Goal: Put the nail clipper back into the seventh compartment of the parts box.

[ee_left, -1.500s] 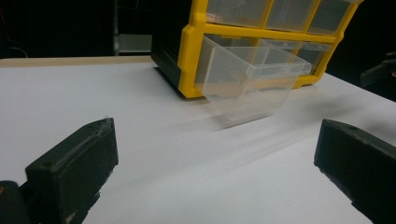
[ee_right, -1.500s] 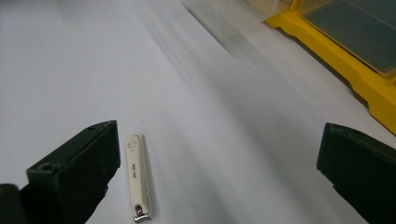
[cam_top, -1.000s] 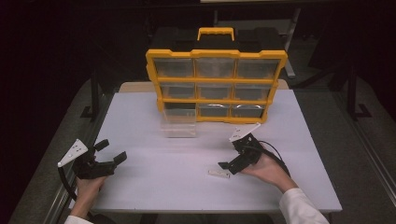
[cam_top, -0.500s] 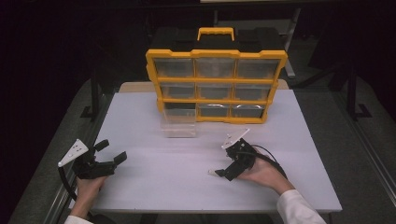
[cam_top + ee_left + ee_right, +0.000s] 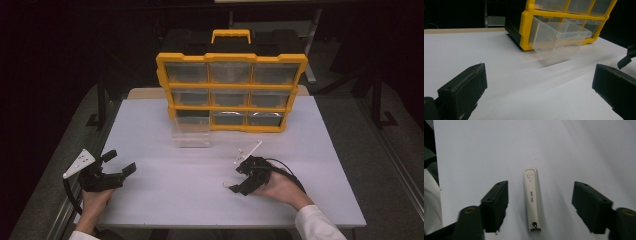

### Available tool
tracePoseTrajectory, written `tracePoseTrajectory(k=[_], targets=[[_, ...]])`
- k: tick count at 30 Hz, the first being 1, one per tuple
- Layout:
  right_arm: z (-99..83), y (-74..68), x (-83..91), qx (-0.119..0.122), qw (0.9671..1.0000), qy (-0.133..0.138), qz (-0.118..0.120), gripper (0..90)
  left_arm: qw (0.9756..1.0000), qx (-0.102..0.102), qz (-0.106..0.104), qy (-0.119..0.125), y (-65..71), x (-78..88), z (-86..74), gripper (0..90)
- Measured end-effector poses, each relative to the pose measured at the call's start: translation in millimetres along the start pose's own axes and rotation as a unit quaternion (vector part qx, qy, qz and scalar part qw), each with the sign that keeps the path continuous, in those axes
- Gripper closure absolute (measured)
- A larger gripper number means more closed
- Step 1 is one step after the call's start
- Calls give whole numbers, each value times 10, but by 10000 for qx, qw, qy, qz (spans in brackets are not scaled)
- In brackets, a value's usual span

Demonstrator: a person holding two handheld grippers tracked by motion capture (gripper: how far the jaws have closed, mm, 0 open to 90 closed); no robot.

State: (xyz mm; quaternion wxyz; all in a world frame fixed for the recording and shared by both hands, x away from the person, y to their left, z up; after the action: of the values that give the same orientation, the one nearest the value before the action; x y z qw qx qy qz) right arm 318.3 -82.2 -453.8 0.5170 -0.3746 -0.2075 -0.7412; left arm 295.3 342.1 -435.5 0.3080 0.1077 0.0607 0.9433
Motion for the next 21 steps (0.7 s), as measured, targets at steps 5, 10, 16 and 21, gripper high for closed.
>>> tracePoseTrajectory(k=[5,10,16,21], targets=[[-18,-14,-17,-4,9999,-17,101,480,10000,-13,6,-5,1,1,0,0],[-21,-30,-26,12,9999,-74,103,572,10000,-14,0,-14,1,-1,-1,0],[-46,-45,-73,-25,9998,-156,89,633,10000,-15,-5,-5,2,-1,-2,0],[-64,-66,-102,-9,9998,-223,-5,751,10000,-18,-13,-6,3,-3,-3,0]])
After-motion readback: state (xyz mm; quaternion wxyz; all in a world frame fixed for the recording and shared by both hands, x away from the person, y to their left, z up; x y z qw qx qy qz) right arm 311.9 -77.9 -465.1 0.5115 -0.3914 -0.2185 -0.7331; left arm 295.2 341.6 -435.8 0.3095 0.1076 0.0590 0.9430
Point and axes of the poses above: each handheld gripper's, and its own axes: x roughly backward along the jaws, z roughly out of its top, y roughly to its right, the point moved 3 cm from there along -x, roughly forward along the jaws, and after that the axes turned 5 degrees about y, right-handed, at the moved point
